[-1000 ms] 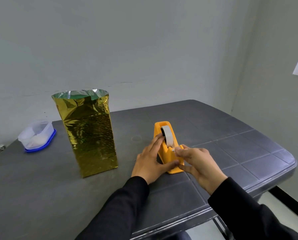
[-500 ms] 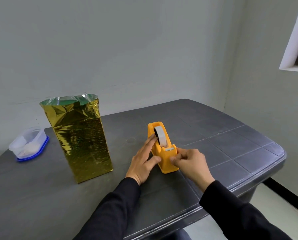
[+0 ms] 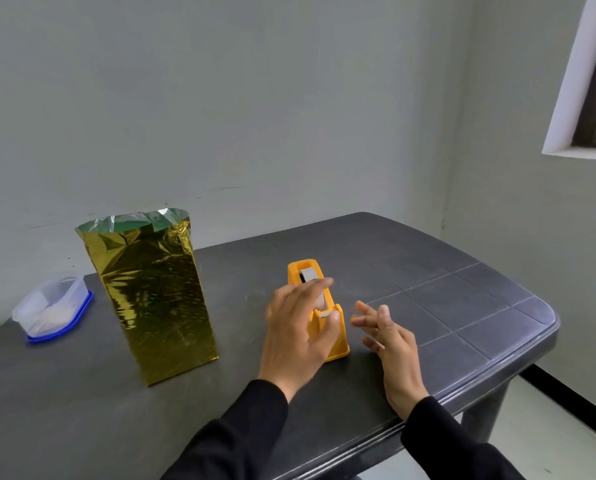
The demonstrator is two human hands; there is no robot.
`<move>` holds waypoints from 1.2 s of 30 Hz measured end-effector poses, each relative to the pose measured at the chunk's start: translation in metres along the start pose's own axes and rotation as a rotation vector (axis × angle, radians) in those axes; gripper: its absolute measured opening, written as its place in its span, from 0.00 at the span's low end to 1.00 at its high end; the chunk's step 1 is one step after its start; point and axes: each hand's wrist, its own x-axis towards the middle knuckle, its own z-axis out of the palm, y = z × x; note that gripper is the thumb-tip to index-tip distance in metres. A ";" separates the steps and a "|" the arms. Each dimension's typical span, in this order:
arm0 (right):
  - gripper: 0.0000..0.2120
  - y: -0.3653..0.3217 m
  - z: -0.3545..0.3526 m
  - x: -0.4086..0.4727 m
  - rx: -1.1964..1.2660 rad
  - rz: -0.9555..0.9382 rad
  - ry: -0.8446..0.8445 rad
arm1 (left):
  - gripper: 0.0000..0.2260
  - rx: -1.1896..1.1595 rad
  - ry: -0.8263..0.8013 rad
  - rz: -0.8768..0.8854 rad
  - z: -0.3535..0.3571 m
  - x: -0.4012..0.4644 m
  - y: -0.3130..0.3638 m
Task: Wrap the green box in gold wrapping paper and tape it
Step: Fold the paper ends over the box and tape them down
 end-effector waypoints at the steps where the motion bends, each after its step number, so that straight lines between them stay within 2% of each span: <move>1: 0.30 0.000 0.000 -0.002 -0.006 -0.021 0.001 | 0.19 0.050 -0.038 0.069 -0.001 0.008 0.008; 3: 0.31 0.000 -0.001 -0.006 0.004 -0.064 0.004 | 0.20 0.138 -0.217 0.134 -0.003 0.025 0.021; 5: 0.34 0.001 -0.001 -0.007 0.004 -0.093 0.004 | 0.21 0.223 -0.419 0.128 -0.003 0.037 0.025; 8: 0.30 0.004 -0.001 -0.005 -0.009 -0.101 -0.007 | 0.19 0.246 -0.539 0.048 -0.002 0.045 0.023; 13: 0.28 0.003 -0.002 -0.001 -0.043 -0.053 -0.047 | 0.17 0.208 -0.483 0.020 -0.011 0.047 0.026; 16: 0.32 -0.005 -0.003 0.002 0.020 0.059 -0.090 | 0.17 0.228 -0.422 0.075 -0.015 0.046 0.029; 20: 0.34 -0.017 -0.008 0.005 0.109 0.195 -0.111 | 0.16 0.232 -0.422 0.059 -0.016 0.042 0.033; 24: 0.24 -0.021 -0.013 0.009 0.232 0.307 -0.031 | 0.13 0.130 -0.351 -0.048 -0.023 0.049 0.032; 27: 0.12 -0.034 -0.010 0.005 0.106 0.141 -0.054 | 0.13 0.169 -0.377 -0.071 -0.034 0.058 0.031; 32: 0.17 -0.060 0.013 0.004 -0.171 -0.181 -0.180 | 0.15 0.209 -0.365 -0.074 -0.053 0.070 0.025; 36: 0.16 -0.076 0.034 0.006 -0.293 -0.249 -0.184 | 0.16 0.242 -0.338 -0.086 -0.075 0.077 0.025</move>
